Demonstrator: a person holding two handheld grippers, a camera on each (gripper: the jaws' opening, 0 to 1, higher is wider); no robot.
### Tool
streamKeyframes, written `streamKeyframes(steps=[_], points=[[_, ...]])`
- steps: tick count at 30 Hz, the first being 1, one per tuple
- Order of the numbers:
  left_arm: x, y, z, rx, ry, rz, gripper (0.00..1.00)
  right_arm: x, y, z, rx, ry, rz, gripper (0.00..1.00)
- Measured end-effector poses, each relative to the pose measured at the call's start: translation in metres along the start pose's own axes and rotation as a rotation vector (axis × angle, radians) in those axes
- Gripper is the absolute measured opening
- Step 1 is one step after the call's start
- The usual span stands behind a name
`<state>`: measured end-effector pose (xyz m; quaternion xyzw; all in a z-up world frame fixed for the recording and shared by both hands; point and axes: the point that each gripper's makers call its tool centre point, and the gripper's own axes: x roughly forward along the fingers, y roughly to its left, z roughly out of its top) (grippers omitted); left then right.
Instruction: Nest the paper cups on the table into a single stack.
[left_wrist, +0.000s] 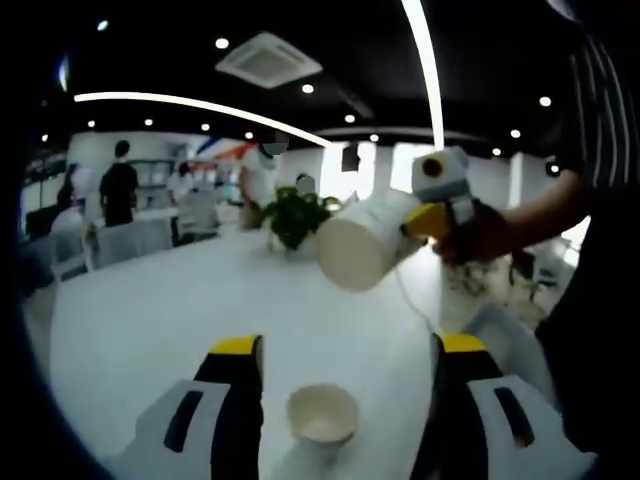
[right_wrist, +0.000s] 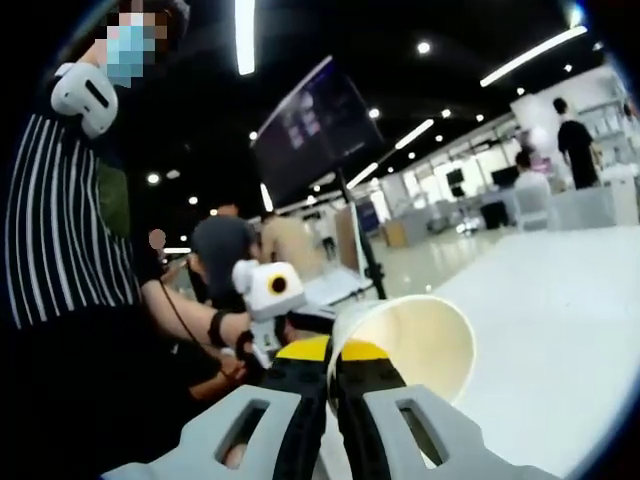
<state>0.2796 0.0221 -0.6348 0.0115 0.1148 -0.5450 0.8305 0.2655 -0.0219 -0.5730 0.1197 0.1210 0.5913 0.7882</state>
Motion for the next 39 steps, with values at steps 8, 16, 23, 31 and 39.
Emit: streamKeyframes(steps=[8,16,23,31,39], points=[[-0.002,0.000,-0.001,0.001,-0.034,0.021,0.81,0.000,-0.004,-0.002,-0.019,0.034,0.001,0.00],[-0.006,0.006,-0.002,0.032,-0.036,0.061,0.95,0.004,-0.006,0.002,-0.037,0.055,0.013,0.00],[-0.016,0.022,-0.010,-0.005,-0.021,0.119,0.99,0.008,-0.013,-0.001,-0.097,0.127,0.000,0.00],[-0.030,0.043,-0.021,-0.009,0.006,0.210,0.99,0.016,-0.018,-0.011,-0.153,0.277,-0.003,0.00],[-0.060,0.070,-0.028,-0.032,-0.010,0.310,0.98,0.032,-0.019,-0.028,-0.295,0.460,0.041,0.00]])
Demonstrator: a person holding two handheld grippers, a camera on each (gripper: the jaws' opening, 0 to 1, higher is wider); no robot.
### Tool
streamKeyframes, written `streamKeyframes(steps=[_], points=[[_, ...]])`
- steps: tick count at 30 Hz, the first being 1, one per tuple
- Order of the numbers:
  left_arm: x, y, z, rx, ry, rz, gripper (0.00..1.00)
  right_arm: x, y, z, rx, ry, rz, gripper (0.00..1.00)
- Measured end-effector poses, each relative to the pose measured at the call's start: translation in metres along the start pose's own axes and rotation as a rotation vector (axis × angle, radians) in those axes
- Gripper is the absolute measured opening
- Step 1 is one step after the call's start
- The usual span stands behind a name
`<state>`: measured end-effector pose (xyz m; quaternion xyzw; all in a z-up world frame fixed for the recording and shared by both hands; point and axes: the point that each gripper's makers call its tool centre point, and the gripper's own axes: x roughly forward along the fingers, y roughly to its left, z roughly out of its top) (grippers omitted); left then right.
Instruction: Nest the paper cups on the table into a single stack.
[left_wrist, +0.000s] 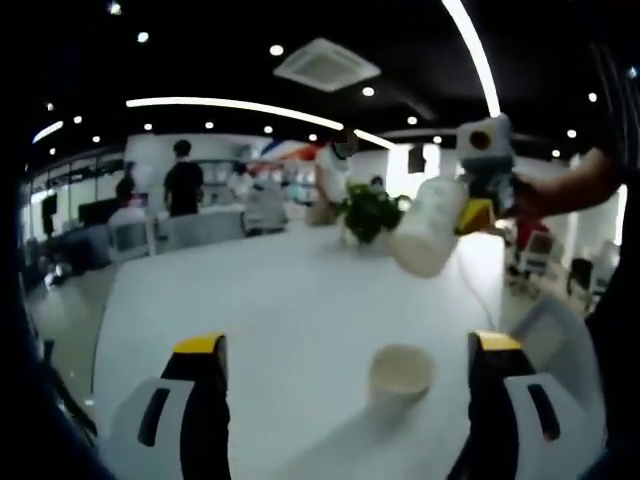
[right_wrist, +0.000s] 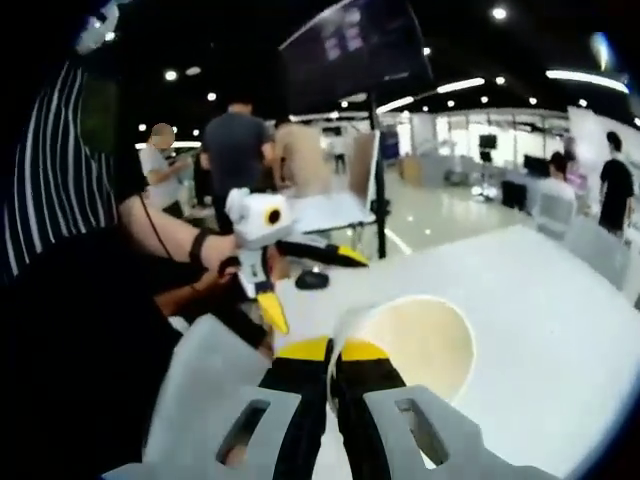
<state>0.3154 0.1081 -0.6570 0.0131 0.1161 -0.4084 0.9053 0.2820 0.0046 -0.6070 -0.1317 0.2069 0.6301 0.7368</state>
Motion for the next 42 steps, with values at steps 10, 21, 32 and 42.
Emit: streamKeyframes(steps=[10,21,32,42], points=[[-0.018,0.024,-0.018,-0.030,0.012,0.074,0.97,0.034,-0.001,-0.032,-0.162,0.284,0.046,0.00],[-0.037,0.033,-0.034,-0.074,0.013,0.114,0.97,0.066,-0.001,-0.068,-0.222,0.445,0.098,0.00],[-0.043,0.034,-0.045,-0.111,0.013,0.129,0.95,0.077,0.004,-0.103,-0.261,0.561,0.141,0.00],[-0.039,0.029,-0.048,-0.118,0.021,0.117,0.93,0.090,0.002,-0.119,-0.269,0.660,0.176,0.00]])
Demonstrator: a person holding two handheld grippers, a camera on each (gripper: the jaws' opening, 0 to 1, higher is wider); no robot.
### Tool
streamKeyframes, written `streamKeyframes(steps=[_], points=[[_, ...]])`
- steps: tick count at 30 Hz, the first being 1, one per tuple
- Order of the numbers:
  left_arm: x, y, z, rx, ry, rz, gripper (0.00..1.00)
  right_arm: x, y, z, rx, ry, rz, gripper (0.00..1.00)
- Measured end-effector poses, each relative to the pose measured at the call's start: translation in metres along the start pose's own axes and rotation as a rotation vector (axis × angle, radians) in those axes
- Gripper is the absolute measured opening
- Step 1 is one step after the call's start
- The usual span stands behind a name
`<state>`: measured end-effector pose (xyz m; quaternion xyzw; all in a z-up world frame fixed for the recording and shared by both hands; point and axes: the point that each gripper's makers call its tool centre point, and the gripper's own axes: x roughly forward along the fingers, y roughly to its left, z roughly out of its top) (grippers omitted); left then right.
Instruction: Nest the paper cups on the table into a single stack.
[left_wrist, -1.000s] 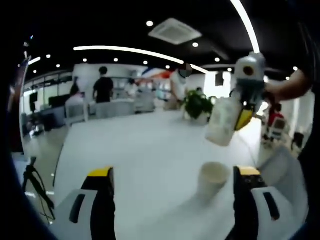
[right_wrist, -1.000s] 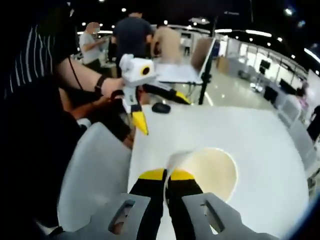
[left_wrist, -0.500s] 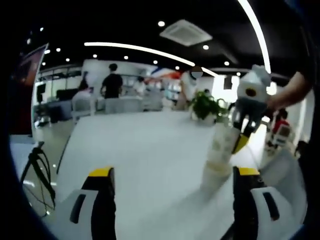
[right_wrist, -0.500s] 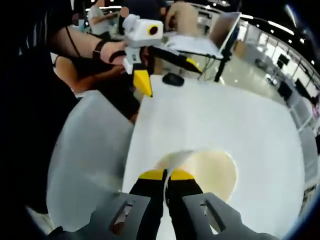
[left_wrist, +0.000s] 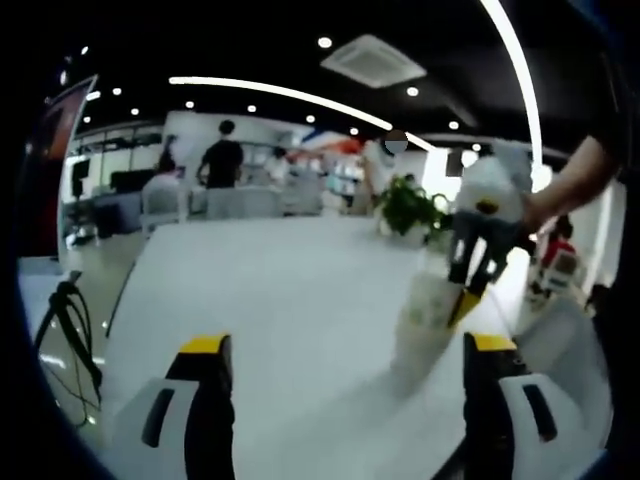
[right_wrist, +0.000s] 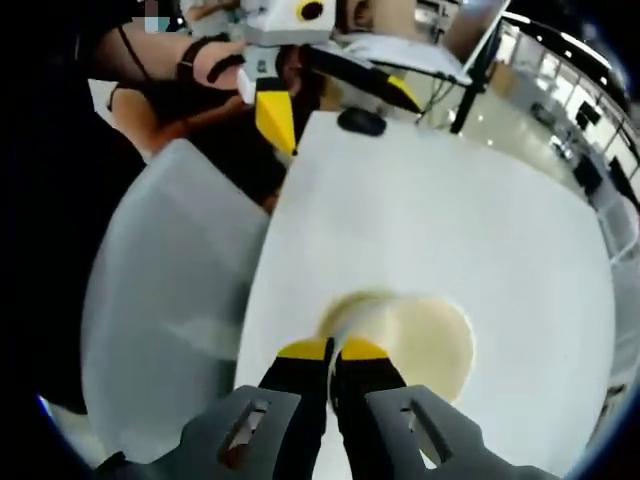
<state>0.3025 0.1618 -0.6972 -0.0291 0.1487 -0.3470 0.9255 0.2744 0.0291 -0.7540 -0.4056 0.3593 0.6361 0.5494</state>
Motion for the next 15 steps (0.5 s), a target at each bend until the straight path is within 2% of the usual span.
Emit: streamKeyframes(steps=[5,7,15], points=[[-0.0001,-0.0026,-0.0017,0.006,0.003,-0.004,0.92,0.0043,0.0046,0.0019,-0.003,0.023,0.032,0.00],[-0.0015,-0.0030,-0.0020,-0.003,0.000,-0.005,0.93,0.0047,0.0056,0.0033,-0.037,0.026,0.035,0.00],[-0.0060,-0.0023,-0.0020,-0.021,-0.012,0.003,0.93,0.0050,0.0094,0.0023,0.009,0.008,0.057,0.07]])
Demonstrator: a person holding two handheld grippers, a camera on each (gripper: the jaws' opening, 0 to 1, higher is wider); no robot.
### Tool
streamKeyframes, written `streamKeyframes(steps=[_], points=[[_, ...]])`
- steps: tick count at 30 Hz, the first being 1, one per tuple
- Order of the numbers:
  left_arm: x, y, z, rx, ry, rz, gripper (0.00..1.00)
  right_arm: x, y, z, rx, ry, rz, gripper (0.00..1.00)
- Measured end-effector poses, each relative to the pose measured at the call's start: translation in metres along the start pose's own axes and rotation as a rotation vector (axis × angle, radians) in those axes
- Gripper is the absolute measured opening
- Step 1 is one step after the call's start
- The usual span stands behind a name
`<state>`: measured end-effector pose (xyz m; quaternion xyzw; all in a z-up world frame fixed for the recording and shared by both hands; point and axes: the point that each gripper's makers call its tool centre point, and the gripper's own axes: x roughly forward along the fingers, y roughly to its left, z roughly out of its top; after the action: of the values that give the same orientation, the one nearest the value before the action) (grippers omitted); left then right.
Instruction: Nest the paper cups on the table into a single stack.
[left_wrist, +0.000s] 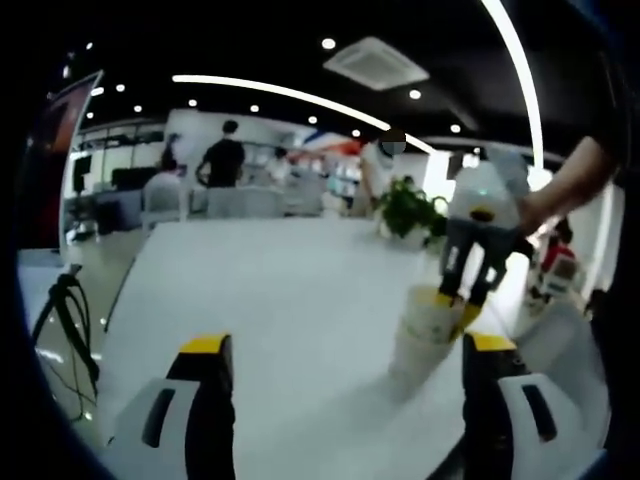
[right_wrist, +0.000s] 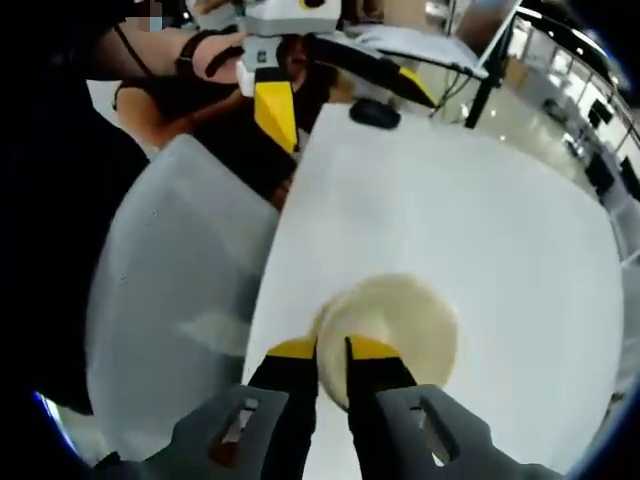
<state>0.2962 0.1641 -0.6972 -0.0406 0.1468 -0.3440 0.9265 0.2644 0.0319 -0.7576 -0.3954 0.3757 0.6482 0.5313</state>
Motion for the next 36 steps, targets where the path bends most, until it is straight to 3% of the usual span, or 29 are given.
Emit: streamKeyframes(steps=[9,13,24,28,36], points=[[0.000,0.000,-0.002,-0.014,0.004,-0.004,0.91,-0.008,0.005,0.006,0.000,-0.015,0.005,0.09],[0.002,-0.003,0.002,-0.023,-0.012,-0.017,0.91,-0.010,0.003,0.005,0.019,-0.026,-0.007,0.16],[0.008,-0.005,0.004,-0.017,-0.004,-0.036,0.90,-0.017,-0.002,0.000,0.036,-0.044,-0.051,0.15],[0.009,-0.008,0.003,-0.011,0.004,-0.044,0.90,-0.023,0.002,0.008,0.037,-0.080,-0.044,0.14],[0.011,-0.011,0.004,-0.004,0.014,-0.050,0.89,-0.019,-0.003,-0.003,0.054,-0.052,-0.064,0.13]])
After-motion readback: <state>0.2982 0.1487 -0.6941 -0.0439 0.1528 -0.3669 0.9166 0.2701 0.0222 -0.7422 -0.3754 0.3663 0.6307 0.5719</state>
